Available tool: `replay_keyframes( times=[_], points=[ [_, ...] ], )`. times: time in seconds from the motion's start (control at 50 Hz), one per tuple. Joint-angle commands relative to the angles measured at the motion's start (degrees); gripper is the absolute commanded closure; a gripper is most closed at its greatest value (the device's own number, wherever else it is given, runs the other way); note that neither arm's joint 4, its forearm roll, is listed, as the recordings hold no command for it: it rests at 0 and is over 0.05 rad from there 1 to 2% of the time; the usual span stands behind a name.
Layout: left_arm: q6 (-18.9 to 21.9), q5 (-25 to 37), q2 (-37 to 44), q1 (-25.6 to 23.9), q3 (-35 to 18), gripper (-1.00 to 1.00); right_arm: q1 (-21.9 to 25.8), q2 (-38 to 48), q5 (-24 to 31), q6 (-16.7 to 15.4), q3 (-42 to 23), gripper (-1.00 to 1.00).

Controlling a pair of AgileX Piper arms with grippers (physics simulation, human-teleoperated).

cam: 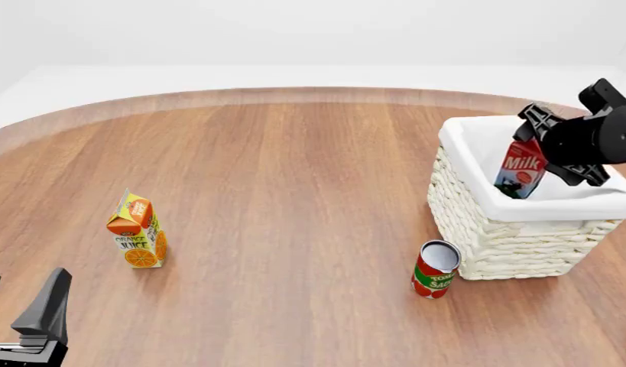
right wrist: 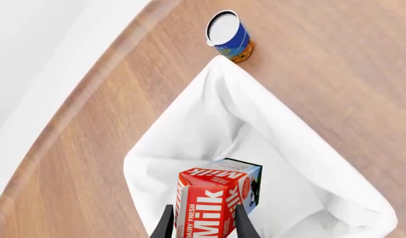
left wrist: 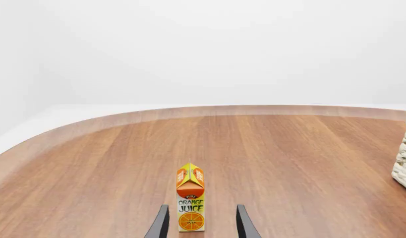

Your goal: Pick the milk and place it in the basket.

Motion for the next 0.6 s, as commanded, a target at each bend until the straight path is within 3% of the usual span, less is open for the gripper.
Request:
replay_keyframes(
  times=[0.02,0.6],
  points=[
    [0.00,0.00,0.00,0.01,0.00,-1.00,-0.19,0.80,-1.36,0.33,-0.66,1.00],
    [0.00,0.00,-0.01,0.00,0.00,-1.00,-0.27,3.76,-3.90,0.19,0.41,1.00]
  ],
)
